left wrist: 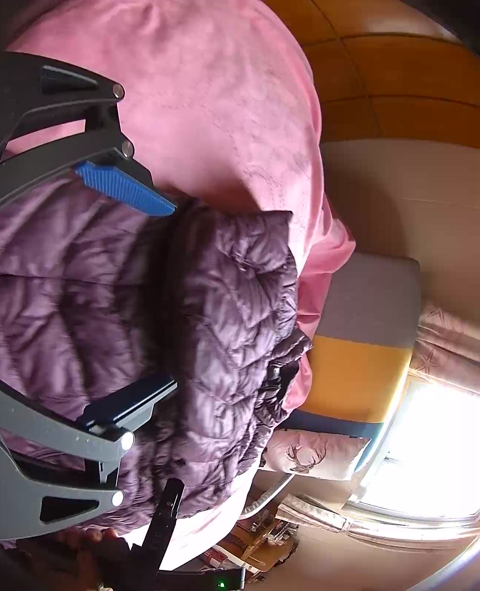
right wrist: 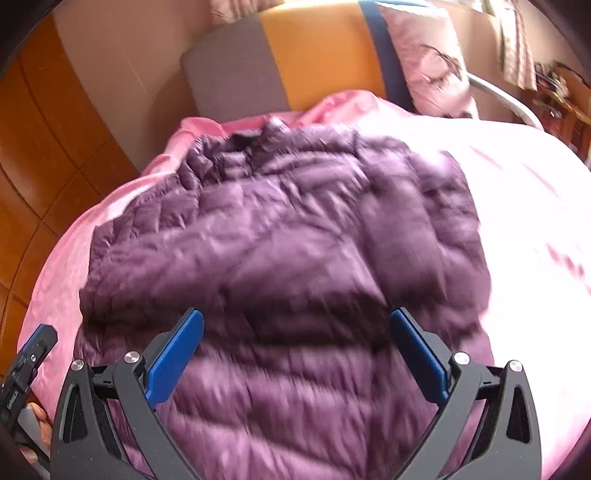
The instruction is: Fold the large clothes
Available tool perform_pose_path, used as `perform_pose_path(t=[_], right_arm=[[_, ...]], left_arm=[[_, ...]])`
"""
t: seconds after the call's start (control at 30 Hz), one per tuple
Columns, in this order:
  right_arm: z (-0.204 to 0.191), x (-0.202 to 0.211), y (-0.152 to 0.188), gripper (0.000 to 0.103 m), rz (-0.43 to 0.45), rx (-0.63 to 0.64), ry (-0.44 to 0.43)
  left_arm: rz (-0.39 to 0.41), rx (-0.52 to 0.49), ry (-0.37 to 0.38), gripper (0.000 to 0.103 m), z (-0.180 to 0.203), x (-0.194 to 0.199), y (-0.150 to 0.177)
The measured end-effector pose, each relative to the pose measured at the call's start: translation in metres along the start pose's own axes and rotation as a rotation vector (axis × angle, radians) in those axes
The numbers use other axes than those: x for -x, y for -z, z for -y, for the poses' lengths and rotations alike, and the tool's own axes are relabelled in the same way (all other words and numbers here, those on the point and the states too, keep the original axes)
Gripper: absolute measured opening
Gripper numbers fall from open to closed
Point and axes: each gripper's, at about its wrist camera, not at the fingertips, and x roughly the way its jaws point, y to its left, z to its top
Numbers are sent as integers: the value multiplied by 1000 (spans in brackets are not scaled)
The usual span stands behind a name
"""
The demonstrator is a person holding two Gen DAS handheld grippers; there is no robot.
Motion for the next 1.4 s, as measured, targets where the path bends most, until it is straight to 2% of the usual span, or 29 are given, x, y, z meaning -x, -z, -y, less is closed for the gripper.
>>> perform_pose_path(t=[0.1,0.17,0.4,0.57,0.77,0.83,0.93,1.07,1.17,1.2,1.23,1.27,1.3,1.33,1.4], right_arm=[[16,14,23,101,-57,-89,-16],[26,25,35,101,-53,-121,-45],[58,67,58,101,-3,-109,42],[83,77,86,101,-37,-112,37],[89,96,125,101,-65,-23,-12],[88,102,137,101,-91,-3,-42],[91,108,158,101,-151,-14,-108],[93,118,183,101,-192,-9,-155],[96,122,193,99,-194,-19,-177],[96,123,194,94,-197,-19,-179],[95,124,195,81,-200,-14,-175],[94,125,196,74,-203,-5,-166],[94,126,194,53,-210,-1,-175],[93,126,191,34,-227,-2,-212],[86,131,186,24,-242,19,-249]], left_arm=[[-25,-2,-2,87,-6,9,20],[-43,10,9,87,-11,15,34],[-105,96,52,87,-45,39,79],[-114,138,70,87,-67,63,105],[-185,173,80,87,-86,78,139],[-214,196,104,82,-91,80,151],[-239,207,132,77,-95,81,160],[-262,233,173,77,-99,79,164],[-280,240,191,67,-101,79,166],[-284,242,203,55,-101,80,166],[-295,241,220,48,-100,81,166],[-302,231,231,32,-98,82,166],[-301,224,240,18,-96,84,165],[-296,211,252,11,-93,88,163],[-286,212,290,7,-92,97,158]])
